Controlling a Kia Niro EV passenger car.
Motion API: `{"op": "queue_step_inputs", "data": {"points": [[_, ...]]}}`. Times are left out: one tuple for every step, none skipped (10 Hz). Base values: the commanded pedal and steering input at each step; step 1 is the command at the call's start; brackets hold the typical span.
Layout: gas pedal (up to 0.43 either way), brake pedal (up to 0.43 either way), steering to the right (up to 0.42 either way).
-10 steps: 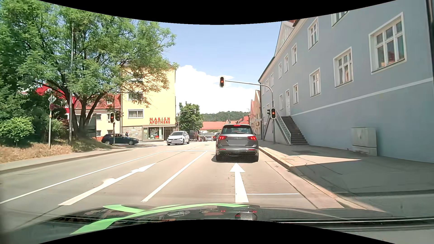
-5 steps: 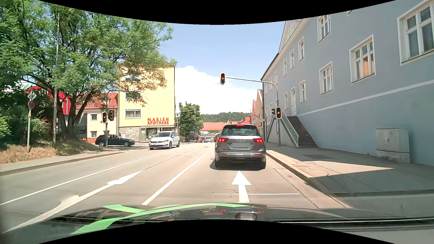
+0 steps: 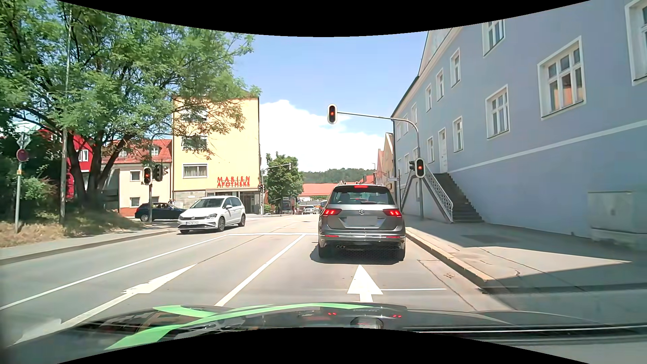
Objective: Follow the waypoints while adhering to traffic rules and regulations
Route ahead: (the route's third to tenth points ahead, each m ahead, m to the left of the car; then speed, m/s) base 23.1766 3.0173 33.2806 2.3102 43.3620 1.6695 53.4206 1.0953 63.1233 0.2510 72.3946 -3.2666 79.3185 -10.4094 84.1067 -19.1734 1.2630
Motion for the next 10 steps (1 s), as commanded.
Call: {"op": "queue_step_inputs", "data": {"points": [[0.000,0.116,-0.007],[0.000,0.079,-0.008],[0.000,0.049,-0.008],[0.000,0.030,-0.007],[0.000,0.000,-0.007],[0.000,0.000,-0.007],[0.000,0.000,-0.007],[0.000,0.000,-0.007],[0.000,0.012,-0.007],[0.000,0.043,-0.007]]}}
